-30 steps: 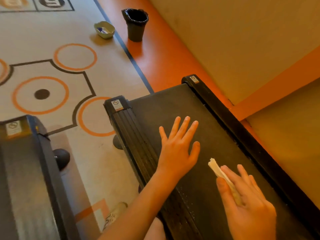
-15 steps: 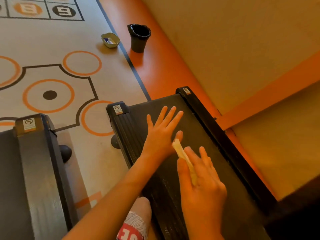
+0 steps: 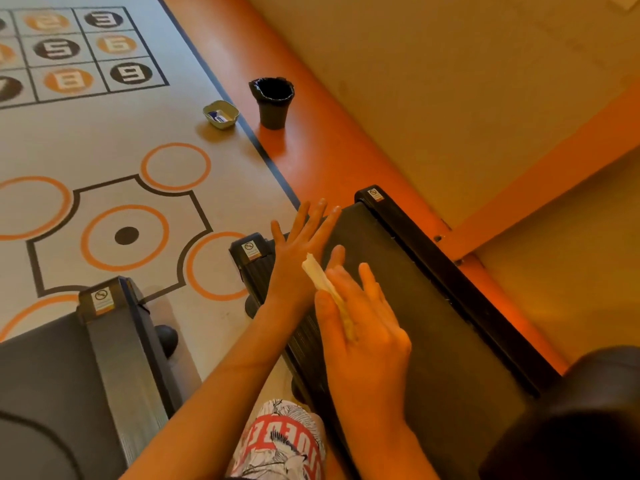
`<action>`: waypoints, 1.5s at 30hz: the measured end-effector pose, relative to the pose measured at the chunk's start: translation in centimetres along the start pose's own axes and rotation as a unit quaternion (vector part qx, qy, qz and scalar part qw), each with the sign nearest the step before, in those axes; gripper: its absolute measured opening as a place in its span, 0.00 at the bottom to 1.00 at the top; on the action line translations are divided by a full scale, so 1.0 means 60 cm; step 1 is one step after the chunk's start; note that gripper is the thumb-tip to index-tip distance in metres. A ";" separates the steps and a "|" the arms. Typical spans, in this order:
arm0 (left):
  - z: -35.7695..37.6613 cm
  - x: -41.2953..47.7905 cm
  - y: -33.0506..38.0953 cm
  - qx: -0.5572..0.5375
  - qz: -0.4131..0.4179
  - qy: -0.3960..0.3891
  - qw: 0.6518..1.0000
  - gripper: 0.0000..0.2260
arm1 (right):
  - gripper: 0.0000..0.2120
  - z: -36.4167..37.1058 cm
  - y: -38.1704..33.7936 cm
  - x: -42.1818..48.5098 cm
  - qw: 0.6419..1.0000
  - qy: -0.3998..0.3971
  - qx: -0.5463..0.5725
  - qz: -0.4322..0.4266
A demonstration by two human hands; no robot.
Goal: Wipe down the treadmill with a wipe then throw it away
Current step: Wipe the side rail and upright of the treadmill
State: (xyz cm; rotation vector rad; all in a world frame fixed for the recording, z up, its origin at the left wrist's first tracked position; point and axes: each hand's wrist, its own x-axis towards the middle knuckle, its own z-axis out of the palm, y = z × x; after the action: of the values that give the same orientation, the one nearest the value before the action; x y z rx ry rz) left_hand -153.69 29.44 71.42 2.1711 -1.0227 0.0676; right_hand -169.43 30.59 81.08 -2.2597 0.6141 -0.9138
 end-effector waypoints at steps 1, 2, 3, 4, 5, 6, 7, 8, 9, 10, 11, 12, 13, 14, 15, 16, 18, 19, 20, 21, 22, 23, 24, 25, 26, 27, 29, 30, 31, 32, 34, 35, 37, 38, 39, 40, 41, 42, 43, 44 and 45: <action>-0.012 0.006 -0.003 -0.006 -0.003 0.006 1.000 0.30 | 0.20 -0.001 -0.014 0.006 1.000 0.002 -0.001 -0.007; -0.023 0.011 -0.006 -0.014 -0.005 0.014 1.000 0.30 | 0.20 -0.002 -0.026 0.013 1.000 0.003 -0.001 -0.016; -0.036 0.017 -0.006 -0.021 -0.006 0.020 1.000 0.29 | 0.20 -0.003 -0.037 0.021 1.000 0.003 0.000 -0.023; -0.050 0.024 -0.006 -0.028 -0.006 0.022 0.999 0.29 | 0.20 -0.003 -0.046 0.029 1.000 0.004 0.002 -0.026; -0.064 0.032 -0.004 -0.032 -0.002 0.022 0.999 0.28 | 0.20 -0.003 -0.055 0.037 1.000 0.005 0.003 -0.023; -0.080 0.040 0.000 -0.036 0.004 0.022 0.999 0.28 | 0.20 -0.005 -0.065 0.046 1.000 0.008 0.002 -0.016; -0.093 0.049 0.004 -0.040 0.012 0.022 0.999 0.28 | 0.21 -0.007 -0.074 0.056 1.000 0.014 0.000 -0.011; -0.106 0.059 0.009 -0.043 0.021 0.021 0.999 0.28 | 0.21 -0.010 -0.083 0.066 1.000 0.022 -0.004 -0.009; -0.118 0.066 0.016 -0.048 0.031 0.020 0.998 0.28 | 0.21 -0.013 -0.091 0.075 0.999 0.029 -0.010 -0.007; -0.128 0.075 0.023 -0.052 0.042 0.020 0.998 0.28 | 0.20 -0.017 -0.099 0.083 0.999 0.035 -0.017 -0.008; -0.136 0.085 0.030 -0.057 0.052 0.021 0.997 0.28 | 0.20 -0.022 -0.105 0.090 0.999 0.039 -0.022 -0.010; -0.140 0.094 0.038 -0.063 0.061 0.020 0.996 0.28 | 0.19 -0.028 -0.111 0.096 0.999 0.043 -0.026 -0.009; -0.143 0.103 0.046 -0.065 0.072 0.018 0.995 0.28 | 0.19 -0.035 -0.114 0.102 0.998 0.048 -0.028 -0.005; -0.143 0.110 0.055 -0.064 0.083 0.013 0.994 0.28 | 0.18 -0.041 -0.115 0.107 0.998 0.057 -0.031 0.002; -0.143 0.115 0.066 -0.062 0.093 0.006 0.994 0.28 | 0.18 -0.047 -0.116 0.112 0.997 0.070 -0.035 0.010; -0.144 0.120 0.076 -0.064 0.103 -0.001 0.993 0.28 | 0.18 -0.053 -0.116 0.116 0.996 0.082 -0.041 0.016; -0.145 0.122 0.099 -0.079 0.127 -0.021 0.988 0.28 | 0.17 -0.065 -0.112 0.119 0.993 0.100 -0.050 0.022; -0.146 0.122 0.108 -0.085 0.140 -0.028 0.986 0.29 | 0.17 -0.070 -0.107 0.119 0.993 0.105 -0.052 0.021; -0.145 0.123 0.115 -0.090 0.152 -0.034 0.984 0.29 | 0.17 -0.073 -0.101 0.118 0.992 0.110 -0.053 0.024; -0.144 0.124 0.118 -0.092 0.161 -0.040 0.982 0.29 | 0.18 -0.074 -0.094 0.116 0.991 0.116 -0.053 0.031; -0.141 0.125 0.117 -0.093 0.164 -0.043 0.981 0.28 | 0.18 -0.073 -0.086 0.114 0.990 0.125 -0.054 0.036; -0.137 0.128 0.114 -0.093 0.163 -0.048 0.981 0.28 | 0.18 -0.070 -0.076 0.114 0.988 0.139 -0.060 0.041; -0.132 0.134 0.111 -0.095 0.161 -0.058 0.981 0.27 | 0.17 -0.067 -0.065 0.113 0.984 0.153 -0.072 0.049; -0.127 0.143 0.107 -0.098 0.158 -0.068 0.980 0.27 | 0.17 -0.063 -0.054 0.114 0.981 0.164 -0.088 0.059; -0.122 0.154 0.103 -0.102 0.159 -0.078 0.979 0.27 | 0.17 -0.058 -0.043 0.116 0.977 0.171 -0.105 0.070; -0.116 0.169 0.098 -0.106 0.164 -0.087 0.977 0.27 | 0.17 -0.053 -0.031 0.120 0.973 0.179 -0.123 0.083; -0.102 0.205 0.088 -0.120 0.189 -0.109 0.969 0.26 | 0.18 -0.040 -0.006 0.132 0.959 0.201 -0.162 0.113; -0.093 0.226 0.084 -0.129 0.204 -0.122 0.963 0.26 | 0.18 -0.032 0.005 0.140 0.952 0.215 -0.177 0.130; -0.085 0.249 0.082 -0.139 0.217 -0.138 0.956 0.26 | 0.19 -0.024 0.015 0.150 0.943 0.230 -0.189 0.149; -0.079 0.270 0.081 -0.147 0.231 -0.155 0.949 0.26 | 0.19 -0.016 0.022 0.158 0.934 0.248 -0.196 0.167; -0.068 0.308 0.088 -0.162 0.263 -0.185 0.933 0.27 | 0.19 -0.001 0.032 0.169 0.912 0.288 -0.214 0.201; -0.064 0.324 0.098 -0.168 0.282 -0.200 0.923 0.27 | 0.18 0.004 0.034 0.173 0.899 0.309 -0.222 0.215; -0.058 0.349 0.130 -0.179 0.321 -0.230 0.901 0.27 | 0.18 0.009 0.032 0.175 0.873 0.349 -0.237 0.245; -0.056 0.356 0.152 -0.189 0.341 -0.248 0.887 0.27 | 0.18 0.009 0.029 0.174 0.859 0.367 -0.244 0.262; -0.054 0.357 0.177 -0.203 0.361 -0.266 0.870 0.26 | 0.19 0.005 0.026 0.171 0.844 0.383 -0.249 0.282; -0.054 0.354 0.203 -0.221 0.382 -0.284 0.851 0.26 | 0.19 0.001 0.023 0.165 0.830 0.394 -0.256 0.299; -0.055 0.346 0.231 -0.239 0.403 -0.300 0.831 0.26 | 0.20 -0.006 0.018 0.157 0.818 0.402 -0.266 0.315; -0.058 0.335 0.258 -0.254 0.421 -0.313 0.812 0.26 | 0.20 -0.013 0.014 0.147 0.805 0.407 -0.279 0.329; -0.061 0.322 0.284 -0.264 0.440 -0.321 0.796 0.26 | 0.21 -0.021 0.009 0.135 0.791 0.411 -0.296 0.344; -0.065 0.307 0.308 -0.271 0.460 -0.326 0.780 0.26 | 0.21 -0.031 0.002 0.122 0.775 0.419 -0.303 0.364; -0.067 0.290 0.330 -0.276 0.483 -0.327 0.764 0.25 | 0.21 -0.038 -0.003 0.108 0.760 0.428 -0.296 0.390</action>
State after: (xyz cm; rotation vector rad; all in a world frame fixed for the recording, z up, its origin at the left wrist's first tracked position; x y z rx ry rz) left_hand -154.48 12.30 91.86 0.9261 -2.1487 -0.4879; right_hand -166.86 25.94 85.40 -1.5635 2.3125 -1.3653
